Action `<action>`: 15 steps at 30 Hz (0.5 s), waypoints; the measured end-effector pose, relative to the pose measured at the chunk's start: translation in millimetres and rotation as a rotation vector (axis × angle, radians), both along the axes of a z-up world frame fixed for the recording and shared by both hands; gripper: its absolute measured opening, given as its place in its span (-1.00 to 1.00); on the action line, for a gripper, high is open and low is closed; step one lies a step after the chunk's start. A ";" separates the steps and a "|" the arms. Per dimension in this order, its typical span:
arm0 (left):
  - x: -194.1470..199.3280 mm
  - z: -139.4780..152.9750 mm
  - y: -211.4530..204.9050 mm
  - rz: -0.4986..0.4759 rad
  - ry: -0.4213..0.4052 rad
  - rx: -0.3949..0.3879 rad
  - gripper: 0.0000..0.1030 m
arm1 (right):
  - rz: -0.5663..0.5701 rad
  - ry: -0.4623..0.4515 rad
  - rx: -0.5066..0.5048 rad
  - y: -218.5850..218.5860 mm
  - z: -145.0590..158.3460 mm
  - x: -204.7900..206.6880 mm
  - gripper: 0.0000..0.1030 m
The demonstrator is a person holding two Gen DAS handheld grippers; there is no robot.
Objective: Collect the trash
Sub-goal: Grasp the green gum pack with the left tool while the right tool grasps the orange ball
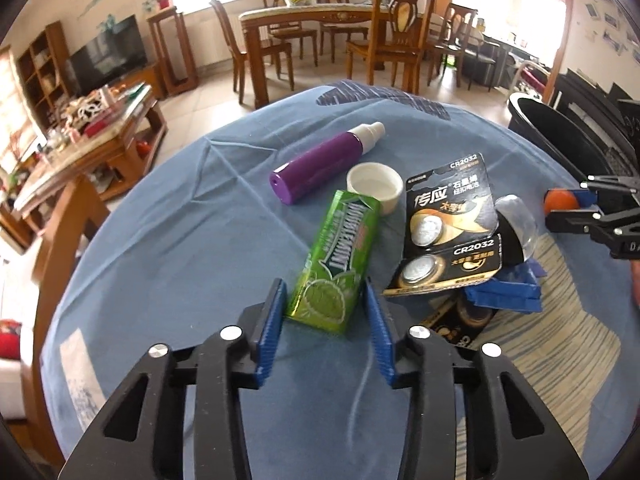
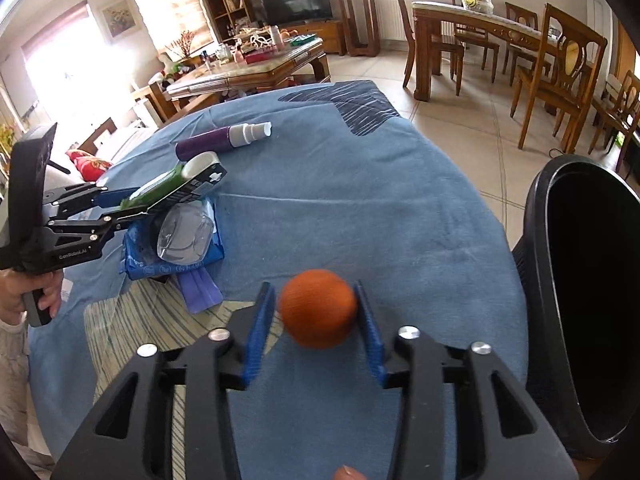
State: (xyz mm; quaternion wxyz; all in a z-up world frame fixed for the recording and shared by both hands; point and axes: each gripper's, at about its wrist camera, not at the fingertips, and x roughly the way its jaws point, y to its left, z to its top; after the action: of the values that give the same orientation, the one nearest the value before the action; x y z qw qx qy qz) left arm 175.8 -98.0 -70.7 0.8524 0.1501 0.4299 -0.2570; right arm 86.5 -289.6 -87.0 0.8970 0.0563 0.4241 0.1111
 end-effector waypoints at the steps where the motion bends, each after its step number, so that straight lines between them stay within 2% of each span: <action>1: -1.2 0.9 -1.9 -0.001 0.003 0.005 -0.27 | 0.000 0.000 -0.001 0.0 0.2 -0.2 -0.24; 3: 0.2 1.4 -4.9 0.005 -0.006 0.007 -0.22 | 0.000 0.001 0.011 -0.6 -0.4 -0.6 -0.24; 5: 2.5 -0.1 -7.5 0.030 -0.039 0.020 0.14 | -0.001 0.002 0.014 -0.9 -0.1 -1.1 -0.24; 7: 4.1 -0.7 -7.0 0.027 -0.053 0.013 0.14 | -0.003 0.003 0.026 -2.0 -0.1 -0.8 -0.24; 9: 9.5 -1.6 -9.1 0.029 -0.024 -0.029 0.06 | -0.004 0.003 0.032 -1.8 0.0 -0.5 -0.24; 11: 11.7 -1.4 -10.9 0.034 -0.025 -0.037 -0.38 | -0.002 0.003 0.029 -0.9 0.6 -0.8 -0.24; 15: 12.9 -0.8 -10.4 0.059 -0.024 -0.048 -0.40 | 0.005 -0.001 0.029 -0.8 1.0 -1.5 -0.29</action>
State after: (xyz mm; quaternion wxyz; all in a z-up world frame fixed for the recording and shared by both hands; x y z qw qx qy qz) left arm 188.7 -108.3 -71.4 0.8681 0.1198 0.4176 -0.2403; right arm 84.9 -290.5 -86.0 0.8960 0.0683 0.4221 0.1196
